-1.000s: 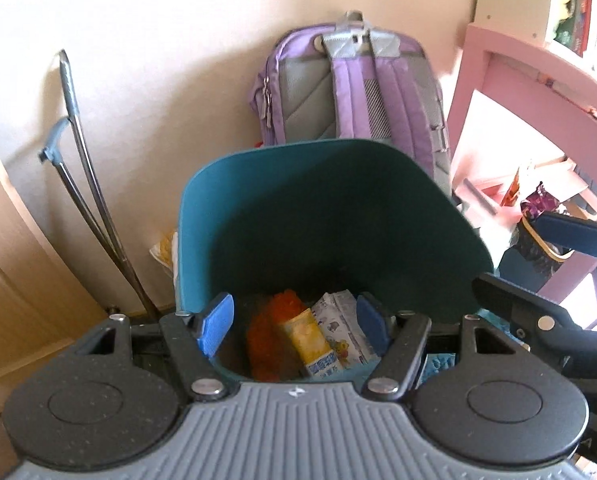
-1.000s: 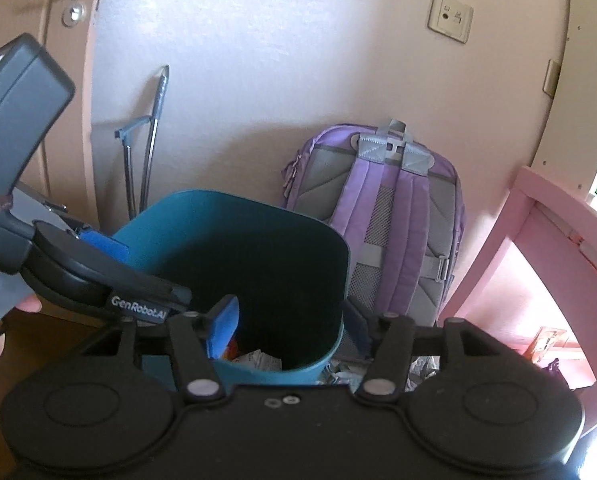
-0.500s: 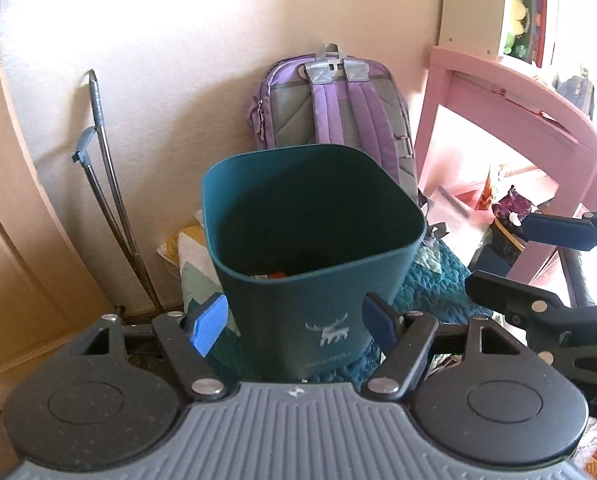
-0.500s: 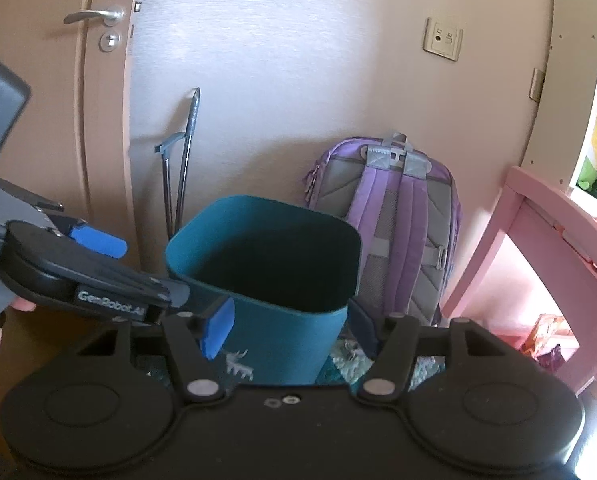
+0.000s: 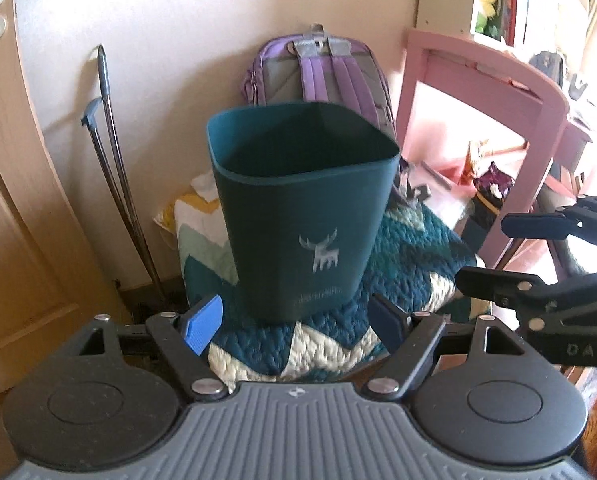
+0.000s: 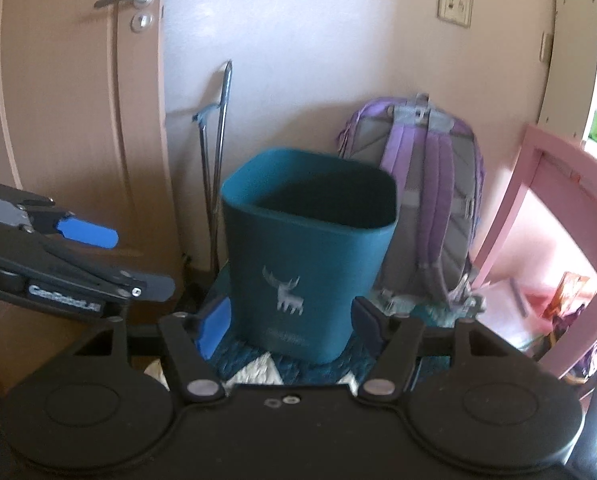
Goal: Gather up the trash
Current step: 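Withdraw both tools from the bin and lower them to the trash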
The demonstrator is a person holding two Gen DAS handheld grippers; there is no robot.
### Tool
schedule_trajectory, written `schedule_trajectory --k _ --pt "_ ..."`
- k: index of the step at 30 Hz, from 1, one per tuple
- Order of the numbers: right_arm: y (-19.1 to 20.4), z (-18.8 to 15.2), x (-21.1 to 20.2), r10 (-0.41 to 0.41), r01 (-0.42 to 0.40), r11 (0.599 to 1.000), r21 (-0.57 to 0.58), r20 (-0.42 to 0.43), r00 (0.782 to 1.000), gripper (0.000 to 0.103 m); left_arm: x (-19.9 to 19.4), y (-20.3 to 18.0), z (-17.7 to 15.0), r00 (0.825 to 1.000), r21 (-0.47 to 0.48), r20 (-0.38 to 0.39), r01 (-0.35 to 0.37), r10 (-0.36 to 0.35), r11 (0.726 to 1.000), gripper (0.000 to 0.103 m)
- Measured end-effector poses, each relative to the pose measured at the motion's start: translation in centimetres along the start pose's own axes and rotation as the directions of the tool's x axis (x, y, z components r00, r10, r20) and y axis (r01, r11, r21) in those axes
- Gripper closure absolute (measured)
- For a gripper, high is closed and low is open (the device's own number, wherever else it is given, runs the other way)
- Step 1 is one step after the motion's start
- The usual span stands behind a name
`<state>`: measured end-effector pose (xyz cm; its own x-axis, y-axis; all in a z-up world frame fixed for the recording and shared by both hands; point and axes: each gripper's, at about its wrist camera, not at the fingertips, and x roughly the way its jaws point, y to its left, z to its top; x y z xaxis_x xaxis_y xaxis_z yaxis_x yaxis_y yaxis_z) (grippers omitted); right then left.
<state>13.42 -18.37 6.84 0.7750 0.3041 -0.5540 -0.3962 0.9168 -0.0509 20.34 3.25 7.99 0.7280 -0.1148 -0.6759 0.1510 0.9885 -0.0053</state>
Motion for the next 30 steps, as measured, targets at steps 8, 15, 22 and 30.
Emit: schedule_trajectory --k 8,15,22,30 --pt "1.2 -6.4 4.2 0.008 -0.008 1.000 0.006 -0.101 0.995 0.036 2.7 1.2 -6.2 0.997 -0.005 -0.059 0.047 -0.047 0.999 0.021" --pt "2.0 -11.7 9.3 0.052 -0.047 0.998 0.031 -0.179 0.983 0.036 7.9 2.4 -11.2 0.990 0.006 -0.121 0.067 -0.065 0.998 0.002" --pt "2.0 -17.6 15.9 0.107 -0.076 0.990 0.119 -0.285 0.953 0.036 15.1 1.9 -16.8 0.968 0.168 -0.246 0.092 -0.049 0.981 0.002" --pt "3.4 -24.9 22.5 0.161 -0.109 0.984 0.138 -0.461 0.873 0.036 23.0 0.1 -23.7 0.910 0.378 -0.405 0.255 -0.088 0.890 0.002"
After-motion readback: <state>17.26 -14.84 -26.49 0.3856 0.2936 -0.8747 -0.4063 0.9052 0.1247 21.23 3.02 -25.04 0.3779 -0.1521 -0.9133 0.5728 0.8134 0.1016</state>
